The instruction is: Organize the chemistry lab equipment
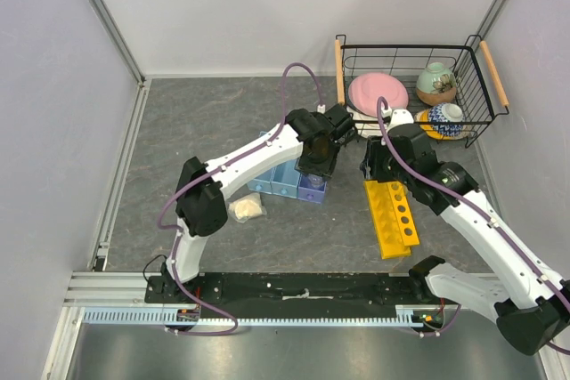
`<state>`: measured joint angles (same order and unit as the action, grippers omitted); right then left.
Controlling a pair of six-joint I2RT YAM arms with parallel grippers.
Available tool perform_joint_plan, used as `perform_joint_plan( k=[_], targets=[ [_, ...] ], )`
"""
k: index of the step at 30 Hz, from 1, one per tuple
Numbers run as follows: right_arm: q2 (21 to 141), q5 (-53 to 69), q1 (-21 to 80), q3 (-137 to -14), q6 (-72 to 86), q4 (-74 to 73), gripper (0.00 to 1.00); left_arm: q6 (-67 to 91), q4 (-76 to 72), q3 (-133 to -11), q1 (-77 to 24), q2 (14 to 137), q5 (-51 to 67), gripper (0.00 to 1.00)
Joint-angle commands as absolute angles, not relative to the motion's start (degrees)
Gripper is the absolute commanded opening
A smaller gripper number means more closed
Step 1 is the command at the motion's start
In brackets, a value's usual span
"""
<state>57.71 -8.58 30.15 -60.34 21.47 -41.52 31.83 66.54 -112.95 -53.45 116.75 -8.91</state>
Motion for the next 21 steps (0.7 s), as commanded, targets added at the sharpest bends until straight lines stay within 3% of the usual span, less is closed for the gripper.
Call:
perform_joint_plan(
  k=[1, 21],
  targets=[
    [56.3, -7.6, 30.1, -59.8, 22.1, -41.0, 0.49, 31.7, 64.1, -116.5, -53.3, 118.6, -9.3, 0.20],
    [55.9, -6.5, 30.1, -57.8, 21.7, -40.2, 0.49, 31.3, 61.2, -116.3, -50.7, 126.9, -8.6, 0.19]
  ],
)
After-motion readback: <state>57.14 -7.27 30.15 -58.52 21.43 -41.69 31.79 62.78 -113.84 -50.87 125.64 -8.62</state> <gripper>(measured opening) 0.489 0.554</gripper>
